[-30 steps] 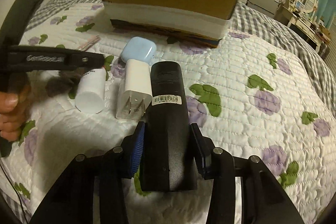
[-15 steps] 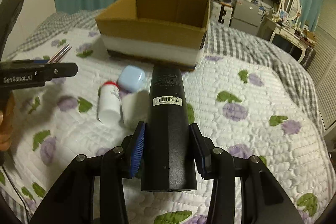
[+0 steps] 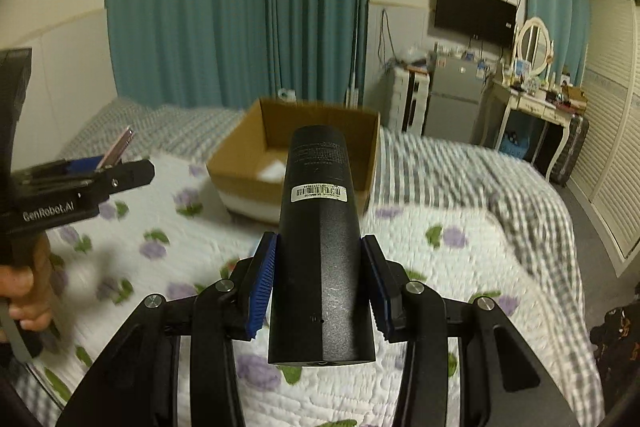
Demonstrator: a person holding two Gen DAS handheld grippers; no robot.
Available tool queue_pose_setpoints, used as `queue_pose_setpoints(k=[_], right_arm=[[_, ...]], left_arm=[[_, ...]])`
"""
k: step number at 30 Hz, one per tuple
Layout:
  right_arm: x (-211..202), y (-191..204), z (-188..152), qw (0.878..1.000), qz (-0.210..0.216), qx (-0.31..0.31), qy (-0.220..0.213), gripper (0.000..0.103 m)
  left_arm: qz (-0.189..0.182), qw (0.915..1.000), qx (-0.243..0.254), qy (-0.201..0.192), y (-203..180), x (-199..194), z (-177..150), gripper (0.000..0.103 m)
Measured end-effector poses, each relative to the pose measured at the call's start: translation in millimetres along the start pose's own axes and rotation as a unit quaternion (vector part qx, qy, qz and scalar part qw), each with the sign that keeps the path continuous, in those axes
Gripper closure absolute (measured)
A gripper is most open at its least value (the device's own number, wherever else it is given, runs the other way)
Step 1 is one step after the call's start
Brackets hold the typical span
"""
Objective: Organize rigid objects
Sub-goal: 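Carry the card case and remote up over the box with both tools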
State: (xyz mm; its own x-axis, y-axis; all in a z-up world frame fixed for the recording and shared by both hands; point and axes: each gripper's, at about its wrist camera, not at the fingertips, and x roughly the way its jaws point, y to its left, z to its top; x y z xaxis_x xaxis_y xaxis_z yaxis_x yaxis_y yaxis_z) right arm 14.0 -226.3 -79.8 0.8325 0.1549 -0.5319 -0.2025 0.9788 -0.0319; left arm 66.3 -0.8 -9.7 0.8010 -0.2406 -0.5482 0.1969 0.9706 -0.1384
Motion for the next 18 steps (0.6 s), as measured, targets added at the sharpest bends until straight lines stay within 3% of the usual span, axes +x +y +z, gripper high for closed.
queue_pose_setpoints(k=[7,18], right_arm=[[-18,2,41,0.999,0.010,-0.001,-0.044,0.061],[10,-4,98,0.998,0.026,0.007,-0.065,0.061]], left_arm=[[-0.003,0.9990,-0.001,-0.044,-1,-16,38,0.034],[0.009,0.9987,-0.012,-0.049,11,19,75,0.034]])
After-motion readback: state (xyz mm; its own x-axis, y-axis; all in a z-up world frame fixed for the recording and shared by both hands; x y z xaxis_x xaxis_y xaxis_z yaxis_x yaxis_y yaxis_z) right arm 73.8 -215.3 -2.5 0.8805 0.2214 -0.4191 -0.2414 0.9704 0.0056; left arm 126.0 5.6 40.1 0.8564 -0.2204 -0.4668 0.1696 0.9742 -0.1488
